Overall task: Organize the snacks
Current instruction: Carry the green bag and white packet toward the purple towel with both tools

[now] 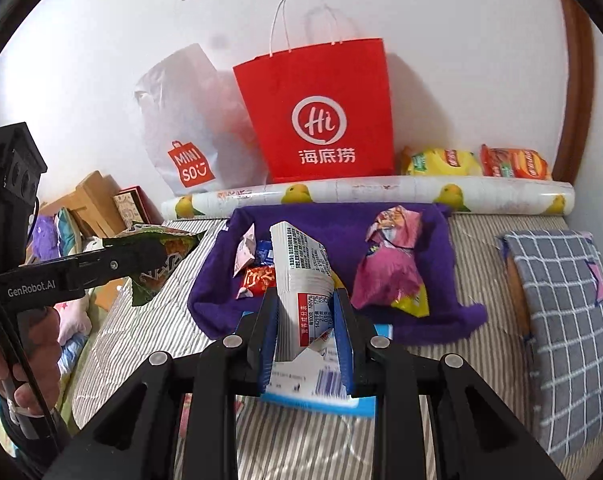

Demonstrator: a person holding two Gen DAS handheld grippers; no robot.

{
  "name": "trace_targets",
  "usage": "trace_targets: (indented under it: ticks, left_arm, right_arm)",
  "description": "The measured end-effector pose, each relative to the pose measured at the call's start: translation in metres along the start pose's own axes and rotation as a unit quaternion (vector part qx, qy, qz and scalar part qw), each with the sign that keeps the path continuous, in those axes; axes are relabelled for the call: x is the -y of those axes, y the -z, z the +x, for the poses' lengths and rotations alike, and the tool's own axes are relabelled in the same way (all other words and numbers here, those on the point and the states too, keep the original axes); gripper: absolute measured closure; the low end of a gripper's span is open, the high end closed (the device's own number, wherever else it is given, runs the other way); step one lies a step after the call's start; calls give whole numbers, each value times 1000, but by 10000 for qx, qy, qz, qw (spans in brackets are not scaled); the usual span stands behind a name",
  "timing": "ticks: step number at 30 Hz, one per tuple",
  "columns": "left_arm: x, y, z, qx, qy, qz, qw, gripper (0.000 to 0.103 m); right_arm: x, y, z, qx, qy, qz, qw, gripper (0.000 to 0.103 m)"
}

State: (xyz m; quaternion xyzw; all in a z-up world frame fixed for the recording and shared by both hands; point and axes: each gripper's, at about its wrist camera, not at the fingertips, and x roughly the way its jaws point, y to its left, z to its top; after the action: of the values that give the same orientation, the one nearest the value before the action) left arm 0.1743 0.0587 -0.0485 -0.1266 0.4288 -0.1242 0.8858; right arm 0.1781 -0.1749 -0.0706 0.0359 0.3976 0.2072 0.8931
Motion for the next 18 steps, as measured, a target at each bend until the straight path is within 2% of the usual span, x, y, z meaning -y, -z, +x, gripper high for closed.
trace_targets:
  ticks: [13,18]
  left_arm:
    - [-32,-30,34,-29,-148,-321,9994,47]
    - [-40,-40,55,-176,-250,-493,9983,47]
  right_arm:
    - [13,-48,51,-63,-94,-63,9999,77]
    - [19,-63,73,-125,-142,-26,9998,77]
